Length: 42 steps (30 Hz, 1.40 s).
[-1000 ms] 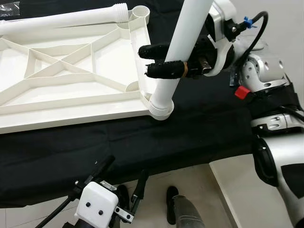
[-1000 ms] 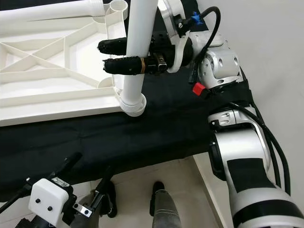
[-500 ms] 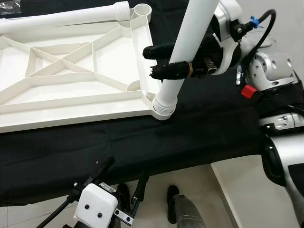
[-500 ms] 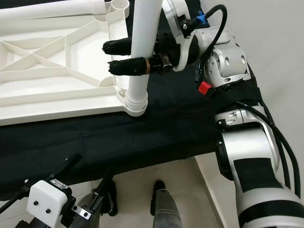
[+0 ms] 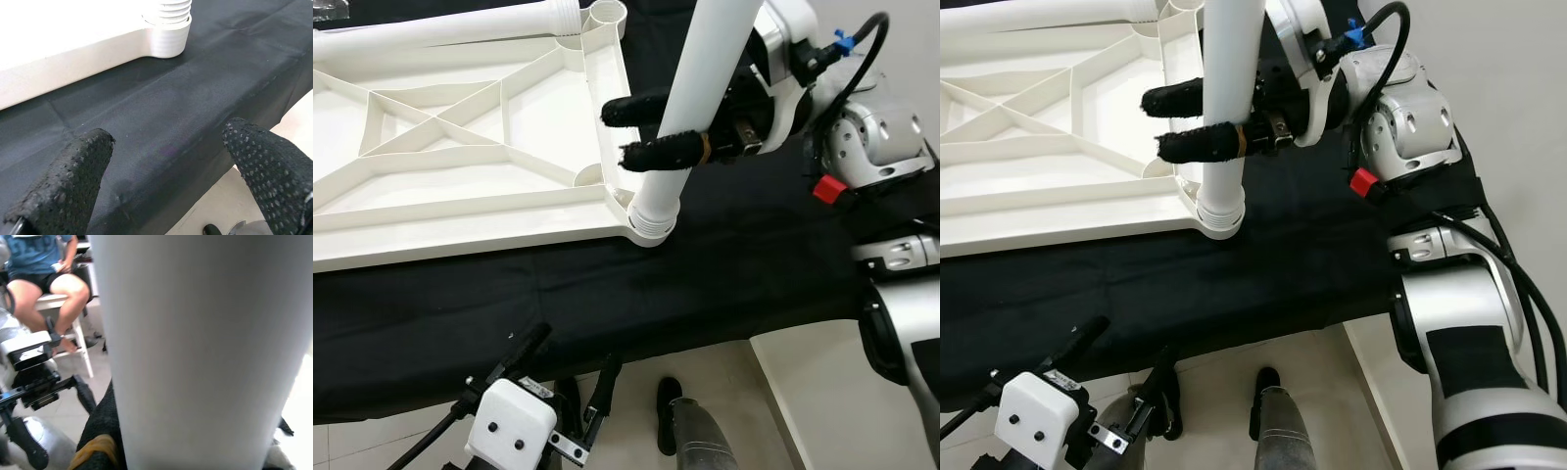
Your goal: Building children table
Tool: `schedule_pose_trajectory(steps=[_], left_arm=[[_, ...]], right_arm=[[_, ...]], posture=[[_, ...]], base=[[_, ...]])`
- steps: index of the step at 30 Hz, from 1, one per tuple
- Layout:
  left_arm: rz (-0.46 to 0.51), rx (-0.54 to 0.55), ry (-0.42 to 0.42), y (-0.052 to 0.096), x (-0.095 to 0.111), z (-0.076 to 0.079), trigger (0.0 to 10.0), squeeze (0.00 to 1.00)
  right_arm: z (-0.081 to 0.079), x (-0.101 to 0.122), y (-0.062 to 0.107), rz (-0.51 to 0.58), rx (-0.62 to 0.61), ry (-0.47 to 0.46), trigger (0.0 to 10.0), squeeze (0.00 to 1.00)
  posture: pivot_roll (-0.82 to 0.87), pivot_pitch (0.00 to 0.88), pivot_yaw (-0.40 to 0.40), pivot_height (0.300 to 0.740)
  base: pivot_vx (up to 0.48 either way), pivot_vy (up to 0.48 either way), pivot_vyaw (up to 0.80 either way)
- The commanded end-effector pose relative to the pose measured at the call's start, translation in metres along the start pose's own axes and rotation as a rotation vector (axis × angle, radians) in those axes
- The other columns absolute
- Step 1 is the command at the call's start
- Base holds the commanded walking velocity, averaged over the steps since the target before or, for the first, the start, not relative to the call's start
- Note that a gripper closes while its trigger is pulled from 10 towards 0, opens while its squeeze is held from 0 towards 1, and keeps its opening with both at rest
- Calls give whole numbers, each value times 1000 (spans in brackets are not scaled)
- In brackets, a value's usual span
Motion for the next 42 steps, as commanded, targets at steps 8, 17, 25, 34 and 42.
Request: schedule_pose_trajectory(steps=[8, 17, 25, 34, 42], left_arm=[[-23, -3, 0, 2, -3, 2, 10000, 0], [-22, -3, -1, 1, -3, 2, 10000, 0], [-21, -2, -5, 0, -4, 1, 10000, 0], [-20, -2, -7, -1, -5, 1, 10000, 0], [-19, -4, -10, -2, -6, 0, 10000, 0]], right_arm=[[-11, -12, -8, -12, 80, -41, 10000, 0], [-11, -15, -7, -10, 76, -53, 10000, 0], [-6, -17, -3, 2, 31, -54, 10000, 0], [0, -16, 3, 31, -71, -48, 10000, 0], [5, -22, 9, 27, -188, -55, 10000, 0]], posture=[[53, 460, -49, 740], [50, 457, -50, 740], [47, 454, -48, 740], [44, 447, -43, 740], [42, 443, -38, 740]], base=[[0, 0, 0], [0, 0, 0], [0, 0, 0], [0, 0, 0], [0, 0, 0]])
Point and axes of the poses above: a point about 5 cm out from each wrist's last joint towards the gripper, its own y axis pointing back from the gripper into the wrist, its own x axis along the axis of the wrist's last joint, z = x × y, the point moved 5 cm from there along -y, pointing out of the wrist towards the gripper, and after that the axes turned 6 degrees about -y, right-handed, at the moved point
